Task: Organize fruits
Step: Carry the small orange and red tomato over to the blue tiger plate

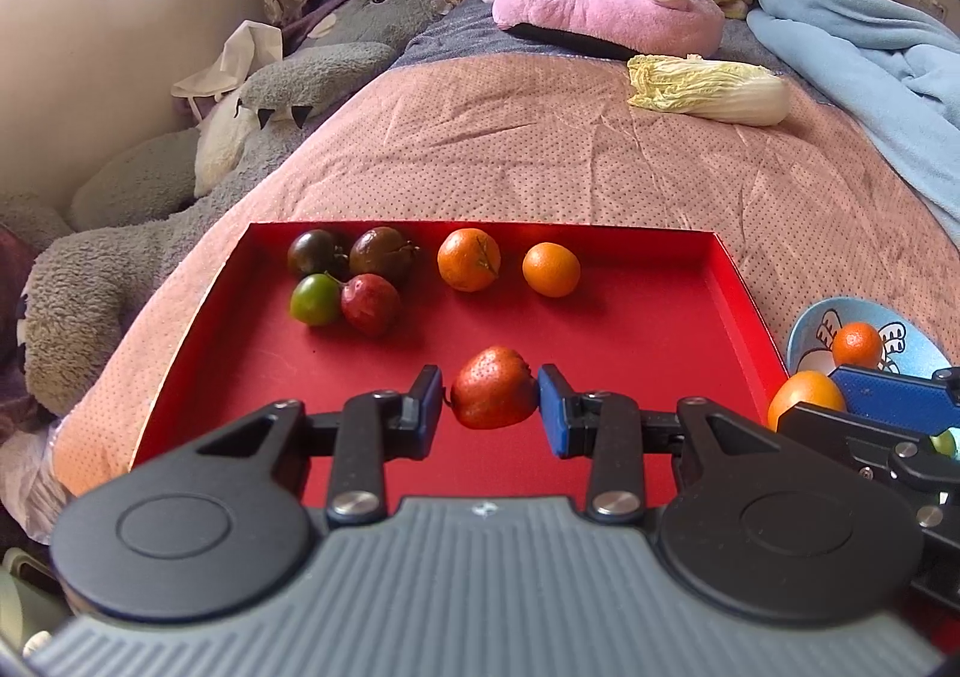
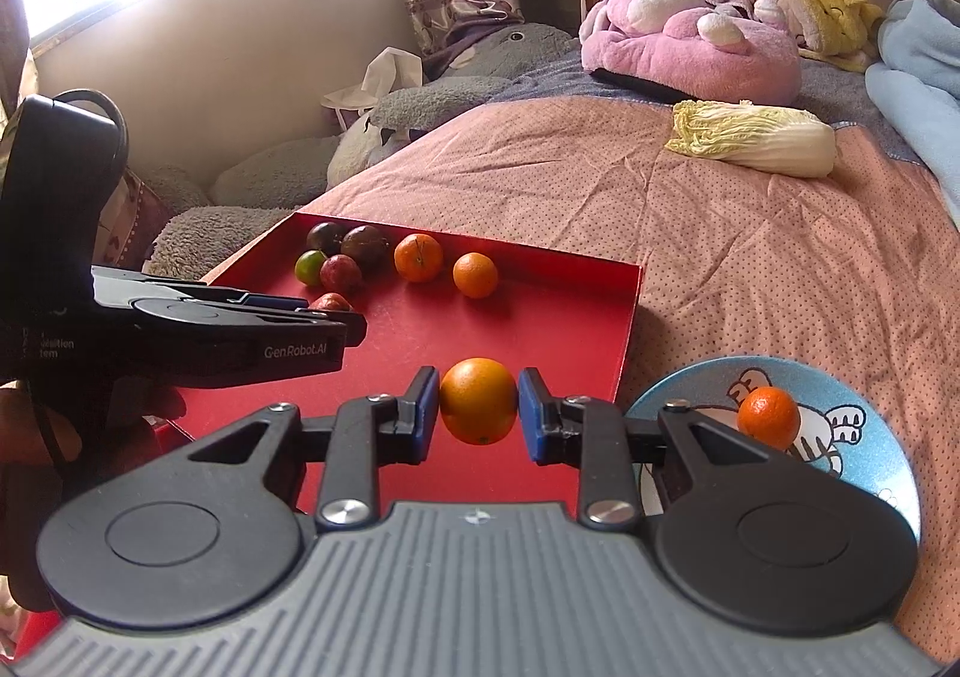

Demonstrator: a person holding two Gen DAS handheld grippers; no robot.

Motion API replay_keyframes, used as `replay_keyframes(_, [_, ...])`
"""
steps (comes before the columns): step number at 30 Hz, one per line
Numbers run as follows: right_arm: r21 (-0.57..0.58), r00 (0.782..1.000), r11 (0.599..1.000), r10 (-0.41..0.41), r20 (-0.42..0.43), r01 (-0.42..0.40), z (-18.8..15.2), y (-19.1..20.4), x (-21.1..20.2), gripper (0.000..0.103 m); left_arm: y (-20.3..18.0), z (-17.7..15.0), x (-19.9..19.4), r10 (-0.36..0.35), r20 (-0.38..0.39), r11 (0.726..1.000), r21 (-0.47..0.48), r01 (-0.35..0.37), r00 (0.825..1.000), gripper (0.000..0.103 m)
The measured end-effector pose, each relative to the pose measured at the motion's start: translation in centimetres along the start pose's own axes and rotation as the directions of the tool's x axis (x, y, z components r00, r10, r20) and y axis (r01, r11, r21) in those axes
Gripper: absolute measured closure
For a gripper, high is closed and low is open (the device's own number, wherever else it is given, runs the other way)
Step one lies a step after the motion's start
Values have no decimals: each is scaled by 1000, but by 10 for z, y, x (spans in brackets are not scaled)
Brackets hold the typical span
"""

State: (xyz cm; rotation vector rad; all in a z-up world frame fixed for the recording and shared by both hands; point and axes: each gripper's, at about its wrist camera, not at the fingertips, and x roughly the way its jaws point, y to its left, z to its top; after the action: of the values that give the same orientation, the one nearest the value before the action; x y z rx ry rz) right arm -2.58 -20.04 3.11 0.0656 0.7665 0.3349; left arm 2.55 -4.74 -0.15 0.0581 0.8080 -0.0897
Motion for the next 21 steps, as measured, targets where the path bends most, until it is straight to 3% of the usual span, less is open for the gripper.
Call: replay_keyframes(21, [52,998,998,17,53,-20,-6,-15,-23,69,-22,5,-6,16,-7,998,54,-15,1000,65])
